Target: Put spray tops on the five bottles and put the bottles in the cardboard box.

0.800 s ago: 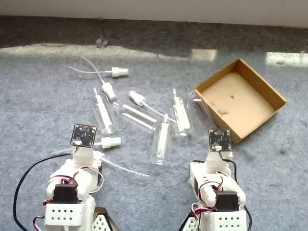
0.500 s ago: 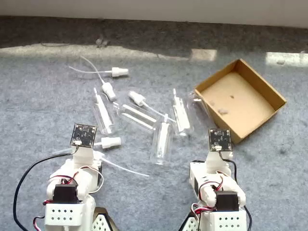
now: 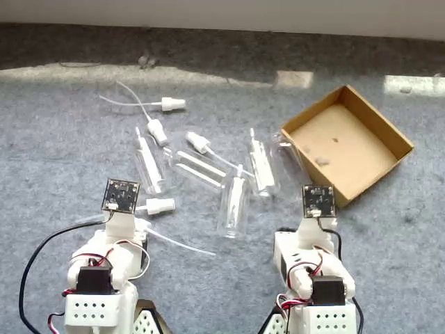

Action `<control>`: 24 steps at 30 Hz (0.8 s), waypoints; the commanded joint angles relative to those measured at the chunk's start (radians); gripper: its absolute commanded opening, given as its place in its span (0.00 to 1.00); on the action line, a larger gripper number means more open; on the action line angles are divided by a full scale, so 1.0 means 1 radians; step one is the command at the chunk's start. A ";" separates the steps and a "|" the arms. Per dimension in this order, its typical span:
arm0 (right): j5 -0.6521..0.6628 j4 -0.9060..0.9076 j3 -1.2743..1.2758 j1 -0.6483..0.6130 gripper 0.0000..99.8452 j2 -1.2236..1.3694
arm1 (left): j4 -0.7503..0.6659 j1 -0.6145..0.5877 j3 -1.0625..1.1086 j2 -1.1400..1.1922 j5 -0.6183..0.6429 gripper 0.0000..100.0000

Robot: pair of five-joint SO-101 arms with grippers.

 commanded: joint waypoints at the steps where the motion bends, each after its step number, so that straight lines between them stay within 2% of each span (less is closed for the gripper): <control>1: 0.009 -0.125 0.130 0.016 0.01 -0.012 | 0.005 0.028 0.021 -0.005 0.008 0.01; 7: 0.032 -0.191 0.093 0.018 0.01 -0.012 | 0.005 0.028 0.021 -0.005 0.006 0.01; 11: 0.219 -0.113 -0.044 0.073 0.01 -0.012 | 0.005 0.028 0.021 -0.005 0.006 0.01; 14: 0.292 -0.076 -0.177 0.145 0.02 -0.004 | 0.005 0.028 0.021 -0.005 0.005 0.01; 20: 0.402 -0.071 -0.341 0.242 0.16 -0.002 | 0.005 0.028 0.021 -0.005 0.005 0.01; 24: 0.408 -0.070 -0.426 0.243 0.18 0.004 | 0.005 0.028 0.021 -0.005 0.005 0.01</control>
